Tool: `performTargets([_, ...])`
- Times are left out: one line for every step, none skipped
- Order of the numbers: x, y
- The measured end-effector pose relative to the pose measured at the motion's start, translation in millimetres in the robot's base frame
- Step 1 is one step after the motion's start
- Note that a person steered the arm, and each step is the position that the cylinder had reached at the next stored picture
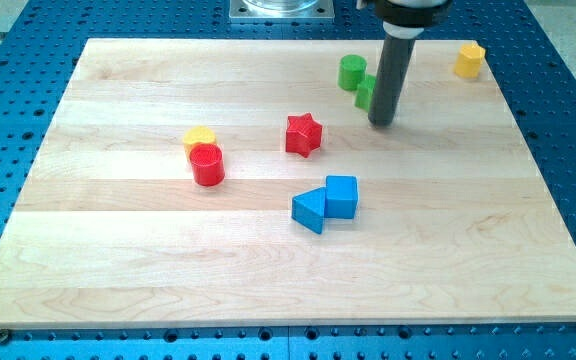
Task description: Place the hexagon diagonal to red star
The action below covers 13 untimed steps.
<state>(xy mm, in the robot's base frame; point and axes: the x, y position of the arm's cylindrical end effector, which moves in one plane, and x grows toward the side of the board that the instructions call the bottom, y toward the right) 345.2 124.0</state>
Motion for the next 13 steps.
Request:
performTargets([-18.8,0.0])
performTargets([-12.2,-0.7])
performTargets([-5.2,38.7])
performTargets([-43.1,93.4])
performTargets([-94.7,108.1])
performTargets([-113.3,101.3])
performTargets([-144.9,150.1])
performTargets([-134.2,193.4])
performTargets([-106.9,151.5])
performTargets([-86.7,48.3])
performTargets([-35.0,22.4])
performTargets([-36.0,47.6])
performTargets([-31.6,94.0])
